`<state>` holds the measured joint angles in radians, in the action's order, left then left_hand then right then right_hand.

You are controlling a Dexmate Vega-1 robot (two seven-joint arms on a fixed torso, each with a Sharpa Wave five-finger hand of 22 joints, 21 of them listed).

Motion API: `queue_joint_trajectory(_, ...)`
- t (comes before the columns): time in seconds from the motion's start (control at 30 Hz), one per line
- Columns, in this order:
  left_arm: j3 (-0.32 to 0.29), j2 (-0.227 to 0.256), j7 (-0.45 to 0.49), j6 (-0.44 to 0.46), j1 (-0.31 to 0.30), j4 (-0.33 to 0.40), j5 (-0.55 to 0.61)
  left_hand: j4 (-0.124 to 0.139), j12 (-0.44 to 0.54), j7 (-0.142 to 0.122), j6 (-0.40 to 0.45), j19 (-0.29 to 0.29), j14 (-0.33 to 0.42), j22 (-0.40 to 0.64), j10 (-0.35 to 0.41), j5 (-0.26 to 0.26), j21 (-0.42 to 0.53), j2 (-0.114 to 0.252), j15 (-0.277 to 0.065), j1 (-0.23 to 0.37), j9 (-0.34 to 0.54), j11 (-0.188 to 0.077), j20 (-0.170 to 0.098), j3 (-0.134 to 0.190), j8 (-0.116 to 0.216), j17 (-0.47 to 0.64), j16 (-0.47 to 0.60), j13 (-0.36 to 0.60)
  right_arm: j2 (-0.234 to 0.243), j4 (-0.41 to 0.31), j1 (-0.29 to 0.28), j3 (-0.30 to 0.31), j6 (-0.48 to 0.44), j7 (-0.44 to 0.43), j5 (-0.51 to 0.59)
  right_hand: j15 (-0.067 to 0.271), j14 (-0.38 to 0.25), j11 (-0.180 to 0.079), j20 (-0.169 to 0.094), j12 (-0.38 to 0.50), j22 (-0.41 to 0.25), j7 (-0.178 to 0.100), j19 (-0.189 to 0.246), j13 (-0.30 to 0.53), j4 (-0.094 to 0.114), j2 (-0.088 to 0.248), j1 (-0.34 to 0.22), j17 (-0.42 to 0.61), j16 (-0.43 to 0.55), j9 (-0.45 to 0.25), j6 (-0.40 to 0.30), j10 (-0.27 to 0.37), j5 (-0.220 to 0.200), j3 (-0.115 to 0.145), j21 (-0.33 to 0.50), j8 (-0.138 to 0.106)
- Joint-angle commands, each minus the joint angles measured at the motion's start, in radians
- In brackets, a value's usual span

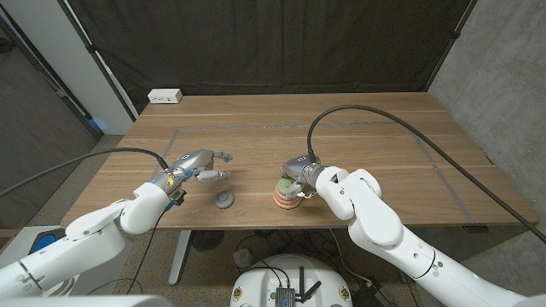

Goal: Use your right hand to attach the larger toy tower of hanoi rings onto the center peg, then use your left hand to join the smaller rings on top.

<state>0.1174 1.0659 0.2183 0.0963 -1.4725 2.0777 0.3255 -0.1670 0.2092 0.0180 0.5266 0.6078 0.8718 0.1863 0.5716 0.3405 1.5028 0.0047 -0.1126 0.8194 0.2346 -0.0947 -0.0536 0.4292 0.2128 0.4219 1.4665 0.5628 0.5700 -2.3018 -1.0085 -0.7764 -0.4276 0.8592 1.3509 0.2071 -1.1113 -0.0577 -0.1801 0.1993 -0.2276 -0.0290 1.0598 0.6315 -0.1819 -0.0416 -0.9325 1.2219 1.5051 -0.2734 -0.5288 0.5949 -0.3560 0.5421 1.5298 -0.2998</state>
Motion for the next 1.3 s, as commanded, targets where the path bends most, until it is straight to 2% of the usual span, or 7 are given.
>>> queue_joint_trajectory(0.03,0.004,0.010,0.007,0.006,-0.004,0.006,-0.004,0.000,0.000,0.001,0.009,0.008,0.005,0.003,0.010,0.003,0.009,-0.001,-0.106,-0.006,0.002,0.000,-0.122,0.008,0.000,-0.001,0.003,0.005,-0.003,0.003,-0.007,-0.001,0.006,0.016,0.035,0.010,0.006,-0.037,-0.040,-0.006,0.001,-0.011,-0.008,0.001,0.022,0.036,-0.018,0.003,-0.005,-0.006,0.007,0.024,-0.006,0.016,-0.006,0.005)
queue_joint_trajectory(0.4,0.003,0.013,0.012,-0.004,-0.002,0.000,-0.009,0.000,0.000,0.000,0.009,0.008,0.007,0.003,0.010,0.003,0.009,-0.001,-0.106,-0.007,0.003,0.000,-0.122,0.009,-0.001,-0.001,0.005,0.006,-0.017,0.011,-0.003,-0.002,0.012,0.055,0.079,0.010,0.027,-0.031,-0.039,-0.014,0.003,-0.003,-0.019,-0.004,0.030,0.004,0.026,0.001,-0.021,-0.004,0.078,-0.030,0.004,-0.003,-0.009,0.038)
queue_joint_trajectory(0.67,0.010,0.014,0.012,-0.013,0.009,-0.007,-0.011,0.000,0.000,0.000,0.009,0.008,0.007,0.003,0.010,0.003,0.009,-0.001,-0.106,-0.007,0.003,-0.001,-0.122,0.010,0.000,-0.001,0.005,0.006,-0.028,0.012,-0.003,-0.002,0.021,0.087,0.116,0.011,0.040,-0.013,-0.040,-0.019,0.003,0.011,-0.025,-0.014,0.030,-0.016,0.052,0.002,-0.031,0.000,0.135,-0.088,0.017,-0.012,-0.011,0.067)
queue_joint_trajectory(1.03,0.017,0.015,0.013,-0.018,0.018,-0.015,-0.016,0.000,0.001,0.002,0.014,0.007,0.007,0.003,0.016,0.003,0.009,-0.001,-0.106,-0.007,0.003,-0.001,-0.121,0.011,0.001,-0.001,0.006,0.005,-0.040,0.009,-0.013,0.007,0.035,0.093,0.142,0.010,0.057,0.004,-0.040,-0.019,0.003,0.027,-0.036,-0.026,0.029,-0.044,0.080,0.004,-0.041,0.006,0.196,-0.140,0.035,-0.021,-0.017,0.092)
queue_joint_trajectory(1.3,0.017,0.015,0.020,-0.021,0.017,-0.020,-0.020,0.000,0.001,0.002,0.015,0.007,0.007,0.003,0.018,0.003,0.010,0.000,-0.106,-0.007,0.003,-0.001,-0.121,0.012,0.001,-0.001,0.006,0.005,-0.052,0.007,-0.014,0.011,0.044,0.120,0.167,0.010,0.079,0.014,-0.040,-0.021,0.003,0.041,-0.047,-0.034,0.029,-0.057,0.095,-0.006,-0.062,0.007,0.229,-0.178,0.049,-0.025,-0.022,0.099)
